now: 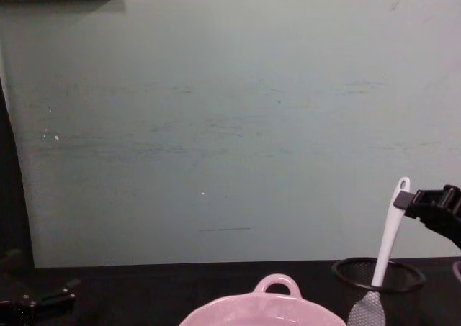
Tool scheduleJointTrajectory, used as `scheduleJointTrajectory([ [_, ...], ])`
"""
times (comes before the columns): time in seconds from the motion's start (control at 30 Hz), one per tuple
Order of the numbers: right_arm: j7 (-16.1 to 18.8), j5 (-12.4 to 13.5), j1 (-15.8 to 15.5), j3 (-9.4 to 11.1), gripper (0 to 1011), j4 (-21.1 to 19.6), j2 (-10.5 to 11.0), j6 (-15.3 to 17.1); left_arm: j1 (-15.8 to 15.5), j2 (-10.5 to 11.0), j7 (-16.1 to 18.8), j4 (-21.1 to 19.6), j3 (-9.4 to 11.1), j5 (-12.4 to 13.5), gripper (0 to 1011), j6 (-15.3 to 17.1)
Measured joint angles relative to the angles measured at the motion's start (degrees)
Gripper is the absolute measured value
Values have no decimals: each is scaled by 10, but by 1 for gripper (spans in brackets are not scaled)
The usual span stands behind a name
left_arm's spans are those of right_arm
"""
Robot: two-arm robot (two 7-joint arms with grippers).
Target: Use the one hand to pick up the spoon and stir the clear water in the bowl.
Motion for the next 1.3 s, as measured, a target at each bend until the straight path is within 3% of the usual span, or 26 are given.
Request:
scheduleJointTrajectory([
  [0.2,-11,-15,-8,-7,114,-38,22,-15,0,0,0,0,0,0,1011,0],
  [0.63,-54,-85,-20,-18,114,-162,91,-25,0,0,0,0,0,0,1011,0],
  [1.0,-69,-135,2,-17,114,-228,130,2,0,0,0,0,0,0,1011,0],
  [1.3,-70,-157,11,-15,114,-267,150,24,0,0,0,0,0,0,1011,0],
])
